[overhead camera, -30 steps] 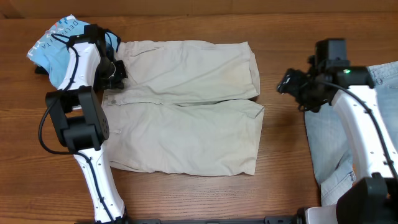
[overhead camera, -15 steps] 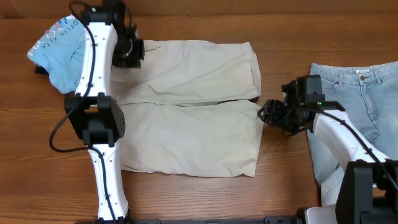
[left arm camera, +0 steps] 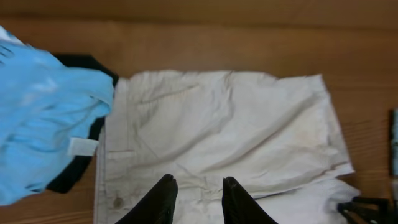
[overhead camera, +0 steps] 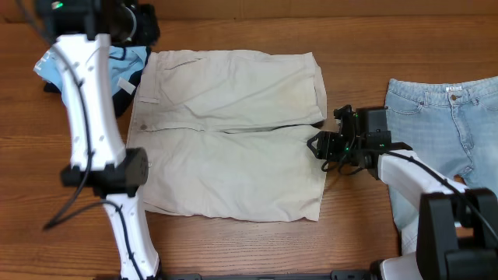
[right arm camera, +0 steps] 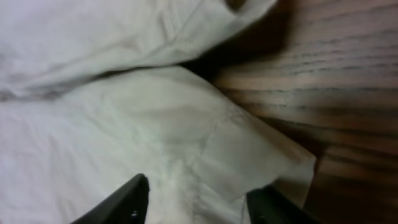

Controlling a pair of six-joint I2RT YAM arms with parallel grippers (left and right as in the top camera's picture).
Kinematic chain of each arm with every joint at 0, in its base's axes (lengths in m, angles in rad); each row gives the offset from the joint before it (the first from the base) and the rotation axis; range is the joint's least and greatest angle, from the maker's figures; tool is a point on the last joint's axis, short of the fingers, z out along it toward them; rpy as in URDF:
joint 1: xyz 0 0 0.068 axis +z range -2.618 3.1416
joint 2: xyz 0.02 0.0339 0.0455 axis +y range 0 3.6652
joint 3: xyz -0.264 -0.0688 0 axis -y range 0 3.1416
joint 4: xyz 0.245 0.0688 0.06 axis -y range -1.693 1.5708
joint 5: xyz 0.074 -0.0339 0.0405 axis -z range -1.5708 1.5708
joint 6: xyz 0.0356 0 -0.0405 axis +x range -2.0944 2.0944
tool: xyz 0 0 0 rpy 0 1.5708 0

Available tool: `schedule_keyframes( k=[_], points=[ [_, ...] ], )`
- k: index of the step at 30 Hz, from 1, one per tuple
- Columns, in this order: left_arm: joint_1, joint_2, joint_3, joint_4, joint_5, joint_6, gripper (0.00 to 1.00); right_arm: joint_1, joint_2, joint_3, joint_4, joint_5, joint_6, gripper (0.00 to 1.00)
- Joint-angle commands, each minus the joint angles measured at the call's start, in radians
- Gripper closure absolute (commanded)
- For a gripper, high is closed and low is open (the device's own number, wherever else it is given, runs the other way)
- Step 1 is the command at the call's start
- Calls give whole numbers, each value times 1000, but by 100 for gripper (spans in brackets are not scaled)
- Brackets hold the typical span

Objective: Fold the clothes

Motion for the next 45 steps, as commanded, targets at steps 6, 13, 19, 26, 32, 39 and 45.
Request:
schedule_keyframes(
  k=[6,13,19,26,32,39,45],
  points=[
    [2,-374,-91,-5,-128,-17,63,-4,-13,24,-55,-96,-5,94],
    [2,-648,-493,-5,-310,-121,62,-38,-174,123,-212,-78,-5,96],
    [5,-761,-842,-4,-372,-215,32,-50,-220,130,-206,90,-7,91],
    [11,-768,-1126,6,-424,-250,30,-50,-150,129,-143,170,-24,92],
    [65,-768,-1265,23,-476,-314,29,-65,-98,129,-55,287,16,92],
    [102,-768,-1455,123,-442,-327,28,-89,-93,129,-12,293,27,71],
    [102,-768,-1641,217,-369,-304,24,-89,-93,129,-110,291,59,58]
  ],
)
